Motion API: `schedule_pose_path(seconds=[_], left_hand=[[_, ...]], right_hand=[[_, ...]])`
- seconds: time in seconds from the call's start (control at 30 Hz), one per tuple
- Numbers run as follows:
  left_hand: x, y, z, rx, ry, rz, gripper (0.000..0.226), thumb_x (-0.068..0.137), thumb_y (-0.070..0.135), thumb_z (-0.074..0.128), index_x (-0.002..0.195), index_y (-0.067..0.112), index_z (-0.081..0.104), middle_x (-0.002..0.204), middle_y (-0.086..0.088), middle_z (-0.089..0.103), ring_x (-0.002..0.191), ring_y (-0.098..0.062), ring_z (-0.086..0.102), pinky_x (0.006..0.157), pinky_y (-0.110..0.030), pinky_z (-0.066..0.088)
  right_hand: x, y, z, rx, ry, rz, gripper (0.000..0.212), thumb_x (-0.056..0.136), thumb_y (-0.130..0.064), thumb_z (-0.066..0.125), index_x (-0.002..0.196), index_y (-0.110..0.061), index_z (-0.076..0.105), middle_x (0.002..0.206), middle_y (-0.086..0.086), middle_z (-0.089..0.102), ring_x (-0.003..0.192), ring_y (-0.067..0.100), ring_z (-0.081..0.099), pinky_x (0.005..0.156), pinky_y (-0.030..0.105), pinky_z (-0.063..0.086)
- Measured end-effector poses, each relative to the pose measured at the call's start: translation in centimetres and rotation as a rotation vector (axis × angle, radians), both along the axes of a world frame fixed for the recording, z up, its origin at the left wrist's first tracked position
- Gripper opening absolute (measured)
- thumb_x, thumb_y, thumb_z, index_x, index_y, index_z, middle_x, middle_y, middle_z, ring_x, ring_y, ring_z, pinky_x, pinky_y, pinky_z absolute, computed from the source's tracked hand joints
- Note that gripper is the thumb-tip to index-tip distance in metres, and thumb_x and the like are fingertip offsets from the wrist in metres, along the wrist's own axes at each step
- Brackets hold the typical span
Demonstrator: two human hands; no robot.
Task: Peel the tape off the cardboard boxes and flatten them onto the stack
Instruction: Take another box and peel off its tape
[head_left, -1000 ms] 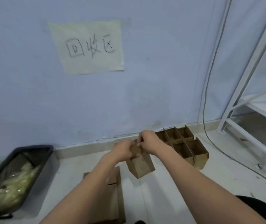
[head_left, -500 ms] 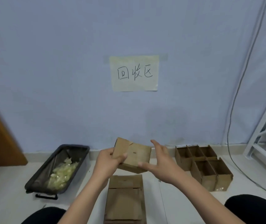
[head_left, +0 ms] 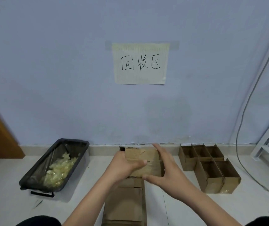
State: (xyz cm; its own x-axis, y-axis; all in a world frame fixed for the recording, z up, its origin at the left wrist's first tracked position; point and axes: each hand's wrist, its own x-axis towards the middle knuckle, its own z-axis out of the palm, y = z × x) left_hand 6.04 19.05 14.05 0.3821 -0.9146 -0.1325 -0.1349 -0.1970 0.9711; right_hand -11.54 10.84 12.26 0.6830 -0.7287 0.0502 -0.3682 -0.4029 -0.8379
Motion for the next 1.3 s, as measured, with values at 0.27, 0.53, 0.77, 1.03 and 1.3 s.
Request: schedule_pose_path(seconds=[0.27,0.53,0.77,1.03,1.3], left_hand=[[-3.2,0.7,-1.1,-0.096,0.135,0.113,0.018,0.089,0.022,0.078,0.106,0.019,0.079,0.102,0.006,0.079,0.101,-0.011,0.074,0.097,-0.036,0.056],[-5.3,0.9,-1.6,-0.162,0.198,0.127,0.018,0.091,0.017,0.074,0.109,0.016,0.078,0.104,0.004,0.079,0.102,-0.012,0.074,0.091,-0.029,0.055],[-5.1,0.8,-2.0,-0.19,0.186,0.13,0.02,0.092,0.017,0.074,0.111,0.015,0.078,0.106,0.005,0.079,0.105,-0.011,0.073,0.097,-0.032,0.054],[-5.2,0.9,-1.5,-0.205,0.189,0.119,0.019,0.092,0.013,0.073,0.11,0.014,0.078,0.105,0.005,0.079,0.104,-0.01,0.073,0.094,-0.026,0.055],[-5.6,1.1,-1.6,-0.203,0.192,0.112,0.02,0.092,0.014,0.073,0.112,0.016,0.077,0.104,0.007,0.079,0.102,-0.007,0.073,0.084,-0.016,0.055]], right_hand=[[-0.9,0.4,1.0,-0.014,-0.147,-0.337,0.059,0.096,-0.024,0.059,0.15,-0.034,0.037,0.135,-0.019,0.054,0.115,0.002,0.057,0.099,0.024,0.046],[-0.6,1.6,0.8,-0.193,-0.028,-0.357,0.07,0.092,-0.029,0.066,0.153,-0.023,0.034,0.152,-0.009,0.044,0.14,0.005,0.036,0.109,0.015,0.026],[0.1,1.3,0.2,-0.257,-0.012,-0.359,0.066,0.09,-0.028,0.067,0.15,-0.018,0.041,0.152,-0.006,0.044,0.141,0.007,0.037,0.113,0.019,0.028],[-0.1,1.0,0.1,-0.274,-0.042,-0.351,0.062,0.09,-0.027,0.067,0.147,-0.017,0.046,0.149,-0.006,0.048,0.138,0.009,0.041,0.116,0.032,0.035],[-0.2,1.0,0.1,-0.269,-0.095,-0.396,0.051,0.09,-0.024,0.068,0.139,-0.017,0.056,0.14,-0.006,0.056,0.131,0.008,0.048,0.112,0.032,0.04]])
